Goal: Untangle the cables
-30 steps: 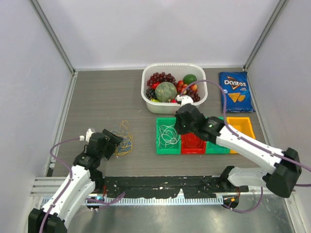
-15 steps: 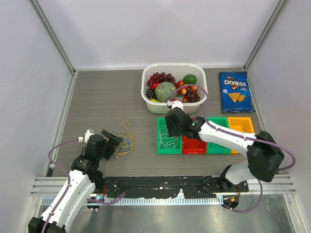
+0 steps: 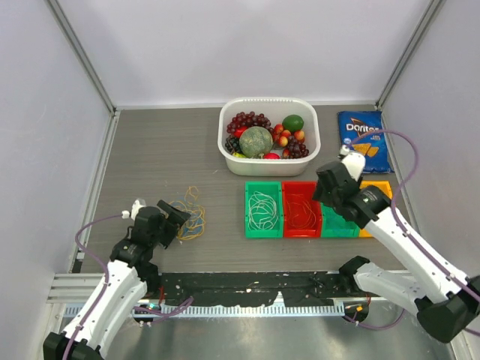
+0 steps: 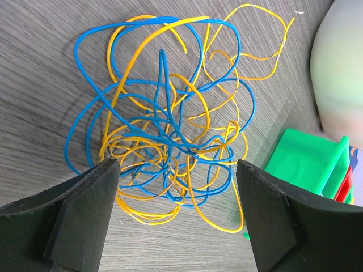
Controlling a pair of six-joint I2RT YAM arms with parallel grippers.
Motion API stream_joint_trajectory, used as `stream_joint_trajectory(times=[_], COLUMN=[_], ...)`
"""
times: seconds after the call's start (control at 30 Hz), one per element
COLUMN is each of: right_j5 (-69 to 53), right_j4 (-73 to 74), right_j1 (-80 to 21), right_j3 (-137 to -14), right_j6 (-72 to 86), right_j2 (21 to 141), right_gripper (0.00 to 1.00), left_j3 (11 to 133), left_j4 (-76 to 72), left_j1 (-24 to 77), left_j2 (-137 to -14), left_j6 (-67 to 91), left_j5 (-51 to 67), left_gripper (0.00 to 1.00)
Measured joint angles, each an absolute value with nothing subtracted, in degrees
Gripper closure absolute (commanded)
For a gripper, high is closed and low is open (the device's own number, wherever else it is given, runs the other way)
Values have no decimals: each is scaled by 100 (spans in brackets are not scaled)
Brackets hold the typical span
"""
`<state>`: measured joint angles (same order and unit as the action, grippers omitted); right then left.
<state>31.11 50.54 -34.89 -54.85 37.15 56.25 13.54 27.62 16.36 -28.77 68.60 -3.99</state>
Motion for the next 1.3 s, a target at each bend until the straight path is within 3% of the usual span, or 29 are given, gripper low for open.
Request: stream_joint_trajectory(times=[0.2, 0.47, 0.8, 1.07, 1.17, 1.3], right_j5=[3076, 2582, 1540, 1317, 1341, 1396], right_j4=[5693, 5924, 5872, 5579, 5577, 5531], right_j1=[-2202, -1059, -963, -963, -963, -963], right_j3=[-5004, -4779, -4318, -4198, -4198, -4202], right_j6=[4383, 4895, 5299, 5315, 5275, 5223], right_j2=[5009, 5701, 6525, 6591, 6606, 6639], right_gripper=[44, 51, 56, 67, 82, 89], left_j3=[1358, 1361, 1361, 1361, 1361, 1361], left_j4=[2683, 2683, 2683, 2679, 2679, 2681], left_j1=[1636, 1636, 1636, 1636, 1636, 1636], left_j2=[-2910, -2768, -2672, -2670, -2670, -2670], left_j6=[6875, 6886, 6899, 6897, 6895, 6895], left_j5=[-336, -268, -222, -185, -185, -183], left_gripper=[12, 12, 12, 12, 12, 12])
